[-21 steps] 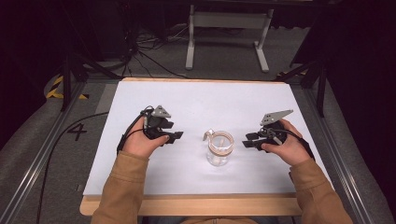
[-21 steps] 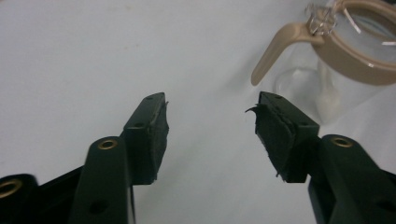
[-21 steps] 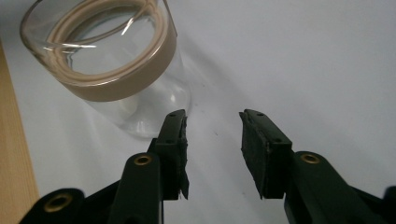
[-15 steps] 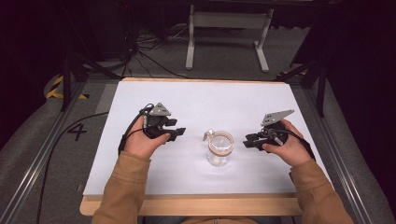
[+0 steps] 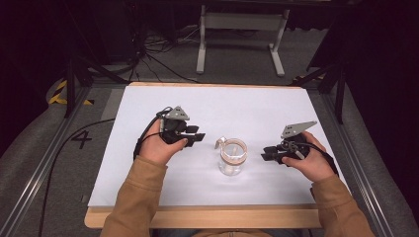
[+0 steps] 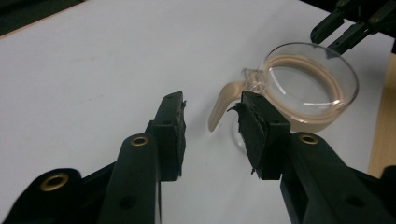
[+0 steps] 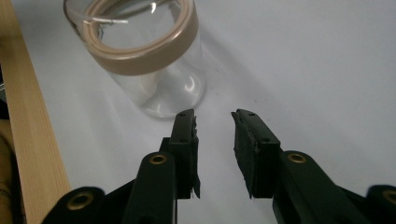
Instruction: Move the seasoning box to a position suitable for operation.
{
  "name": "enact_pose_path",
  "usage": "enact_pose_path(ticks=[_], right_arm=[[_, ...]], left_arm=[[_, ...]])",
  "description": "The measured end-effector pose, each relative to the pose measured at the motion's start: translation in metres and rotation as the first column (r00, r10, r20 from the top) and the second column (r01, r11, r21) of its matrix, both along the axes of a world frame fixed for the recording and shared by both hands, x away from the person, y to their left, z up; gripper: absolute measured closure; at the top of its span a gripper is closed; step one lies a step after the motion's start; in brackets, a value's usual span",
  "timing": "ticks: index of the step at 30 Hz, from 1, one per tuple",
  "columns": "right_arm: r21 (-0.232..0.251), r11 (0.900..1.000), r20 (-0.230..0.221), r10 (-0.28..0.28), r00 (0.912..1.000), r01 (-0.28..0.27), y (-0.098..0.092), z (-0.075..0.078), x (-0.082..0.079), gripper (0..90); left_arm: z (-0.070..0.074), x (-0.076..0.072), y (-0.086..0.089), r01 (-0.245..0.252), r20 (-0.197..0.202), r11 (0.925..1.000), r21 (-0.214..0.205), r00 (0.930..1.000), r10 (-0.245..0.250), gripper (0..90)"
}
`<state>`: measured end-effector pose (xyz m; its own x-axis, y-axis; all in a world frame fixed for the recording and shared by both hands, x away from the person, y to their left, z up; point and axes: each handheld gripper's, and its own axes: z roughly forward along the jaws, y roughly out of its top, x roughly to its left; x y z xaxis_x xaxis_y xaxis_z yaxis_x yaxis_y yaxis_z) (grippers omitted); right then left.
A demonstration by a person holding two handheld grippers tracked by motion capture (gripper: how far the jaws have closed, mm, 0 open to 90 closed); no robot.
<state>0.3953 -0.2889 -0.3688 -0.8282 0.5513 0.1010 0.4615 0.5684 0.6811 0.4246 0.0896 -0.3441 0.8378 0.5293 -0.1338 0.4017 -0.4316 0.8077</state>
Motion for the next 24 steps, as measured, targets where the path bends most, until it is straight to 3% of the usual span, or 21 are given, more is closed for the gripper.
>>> enact_pose_path(ticks=[6,10,14,20,24], right_arm=[[0.007,0.9992,-0.011,-0.039,0.9992,0.039,-0.013,-0.001,-0.012,69.3],[0.006,0.9985,-0.01,-0.055,0.9984,0.055,-0.019,-0.002,-0.017,69.2],[0.0,0.9976,-0.016,-0.069,0.9975,0.069,-0.022,-0.003,-0.023,69.3],[-0.008,0.9979,-0.028,-0.065,0.9975,0.065,-0.021,-0.006,-0.025,68.7],[-0.014,0.9983,-0.03,-0.056,0.998,0.056,-0.017,-0.008,-0.025,68.4]], left_arm=[[0.001,0.007,-0.017,0.028,0.004,0.9996,-0.004,0.9996,-0.028,67.8],[0.003,0.009,-0.024,0.017,0.045,0.9999,0.003,0.9988,-0.017,77.8],[0.003,0.011,-0.028,0.006,0.04,0.9987,-0.05,0.9992,-0.004,89.1],[-0.005,0.014,-0.037,-0.021,0.047,0.9939,-0.108,0.9986,0.026,90.0],[-0.012,0.015,-0.043,-0.024,0.036,0.9944,-0.103,0.999,0.028,90.0]])
